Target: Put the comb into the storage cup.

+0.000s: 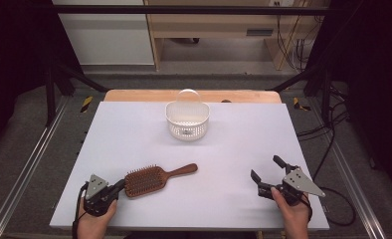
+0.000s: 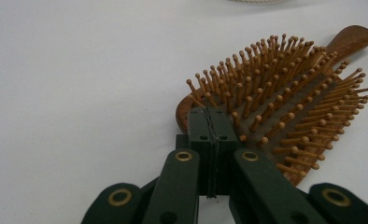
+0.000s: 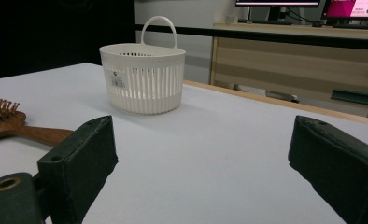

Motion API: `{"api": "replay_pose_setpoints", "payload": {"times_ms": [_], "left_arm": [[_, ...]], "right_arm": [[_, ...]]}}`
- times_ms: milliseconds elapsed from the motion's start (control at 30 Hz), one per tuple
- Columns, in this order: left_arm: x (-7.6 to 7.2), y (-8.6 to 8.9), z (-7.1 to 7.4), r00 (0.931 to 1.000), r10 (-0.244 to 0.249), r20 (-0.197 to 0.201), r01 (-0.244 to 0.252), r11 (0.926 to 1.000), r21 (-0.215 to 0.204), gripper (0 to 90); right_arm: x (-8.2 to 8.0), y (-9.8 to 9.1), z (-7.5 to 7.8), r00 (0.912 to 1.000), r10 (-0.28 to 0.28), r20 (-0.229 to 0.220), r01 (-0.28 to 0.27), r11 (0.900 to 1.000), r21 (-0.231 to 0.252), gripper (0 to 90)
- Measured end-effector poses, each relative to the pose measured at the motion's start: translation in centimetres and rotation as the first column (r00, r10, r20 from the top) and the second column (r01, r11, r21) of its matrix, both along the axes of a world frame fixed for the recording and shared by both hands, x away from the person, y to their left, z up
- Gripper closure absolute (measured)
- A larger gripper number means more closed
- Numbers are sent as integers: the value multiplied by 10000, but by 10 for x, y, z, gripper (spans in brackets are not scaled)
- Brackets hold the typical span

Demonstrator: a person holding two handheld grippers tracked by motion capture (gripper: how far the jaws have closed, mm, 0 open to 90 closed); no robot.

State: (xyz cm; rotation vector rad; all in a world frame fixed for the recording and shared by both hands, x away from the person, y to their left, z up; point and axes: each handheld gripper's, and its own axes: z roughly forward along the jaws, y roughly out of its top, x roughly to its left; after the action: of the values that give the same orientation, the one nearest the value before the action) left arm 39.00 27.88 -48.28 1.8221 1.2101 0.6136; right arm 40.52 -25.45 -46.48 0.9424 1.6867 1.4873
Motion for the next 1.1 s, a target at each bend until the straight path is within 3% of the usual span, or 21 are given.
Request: {"api": "replay_pose_setpoints", "payload": {"times_ms": [300, 633, 1100], "left_arm": [[1, 0, 6, 10000, -69, -33, 69, 9999, -83, 900], [12, -7, 13, 9996, -89, -285, 101, 9990, 433, 900], [30, -13, 14, 9984, -260, -504, 295, 9971, 696, 900]], "right_arm": [[0, 2, -1, 10000, 48, -31, -48, 10000, -70, 78], [0, 1, 0, 10000, 48, -47, -49, 9999, -102, 78], [-2, 0, 1, 10000, 33, 15, -33, 9999, -111, 77]]}}
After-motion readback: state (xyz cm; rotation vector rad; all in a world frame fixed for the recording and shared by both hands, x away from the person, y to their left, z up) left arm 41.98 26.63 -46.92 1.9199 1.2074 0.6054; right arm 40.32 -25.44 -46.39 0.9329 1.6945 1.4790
